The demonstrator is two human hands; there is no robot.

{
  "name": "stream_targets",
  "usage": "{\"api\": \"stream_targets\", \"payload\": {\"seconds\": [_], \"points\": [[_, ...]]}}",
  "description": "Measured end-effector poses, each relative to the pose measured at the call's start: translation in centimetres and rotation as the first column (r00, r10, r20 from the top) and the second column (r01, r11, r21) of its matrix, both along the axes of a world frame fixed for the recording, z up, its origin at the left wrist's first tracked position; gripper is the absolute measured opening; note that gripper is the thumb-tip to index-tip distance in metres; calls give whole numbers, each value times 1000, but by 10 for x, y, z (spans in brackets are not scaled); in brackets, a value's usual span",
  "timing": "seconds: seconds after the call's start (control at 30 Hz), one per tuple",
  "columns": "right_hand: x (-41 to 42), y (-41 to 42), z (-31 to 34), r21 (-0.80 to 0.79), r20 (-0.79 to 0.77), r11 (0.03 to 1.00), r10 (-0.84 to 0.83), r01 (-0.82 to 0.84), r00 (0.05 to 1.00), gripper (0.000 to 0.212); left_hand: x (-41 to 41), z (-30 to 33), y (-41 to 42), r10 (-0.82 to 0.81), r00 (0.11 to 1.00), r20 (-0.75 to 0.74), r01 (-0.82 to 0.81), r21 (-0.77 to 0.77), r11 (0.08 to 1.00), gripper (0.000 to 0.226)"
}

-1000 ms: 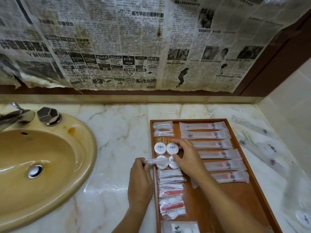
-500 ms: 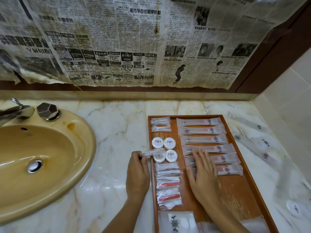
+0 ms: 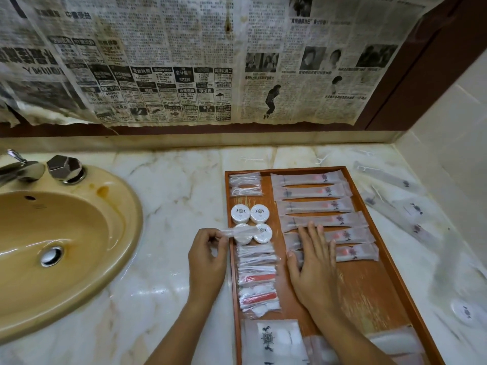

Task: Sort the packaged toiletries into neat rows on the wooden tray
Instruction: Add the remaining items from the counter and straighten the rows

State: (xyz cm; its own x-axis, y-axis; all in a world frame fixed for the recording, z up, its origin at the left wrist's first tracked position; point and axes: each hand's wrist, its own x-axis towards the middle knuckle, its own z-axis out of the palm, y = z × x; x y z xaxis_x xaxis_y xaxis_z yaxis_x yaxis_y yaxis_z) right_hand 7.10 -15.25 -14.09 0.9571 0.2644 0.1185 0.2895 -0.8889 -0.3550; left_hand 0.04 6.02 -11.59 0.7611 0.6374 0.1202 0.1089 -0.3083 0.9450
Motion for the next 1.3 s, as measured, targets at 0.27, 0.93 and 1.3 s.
{"api": "stream_targets", "payload": {"seconds": [0.27, 0.93, 1.3], "points": [[0, -2, -3, -32, 24, 999, -6, 6, 1000, 67, -2, 33, -11, -75, 980, -187, 80, 16, 997, 17], [-1, -1, 0, -10, 21, 1000, -21, 21, 1000, 62, -8, 36, -17, -292, 904, -313, 402, 385, 831, 20], [-2, -2, 0, 8, 24, 1000, -14, 14, 1000, 63, -5, 16, -18, -270, 884, -382, 444, 501, 743, 12]]}}
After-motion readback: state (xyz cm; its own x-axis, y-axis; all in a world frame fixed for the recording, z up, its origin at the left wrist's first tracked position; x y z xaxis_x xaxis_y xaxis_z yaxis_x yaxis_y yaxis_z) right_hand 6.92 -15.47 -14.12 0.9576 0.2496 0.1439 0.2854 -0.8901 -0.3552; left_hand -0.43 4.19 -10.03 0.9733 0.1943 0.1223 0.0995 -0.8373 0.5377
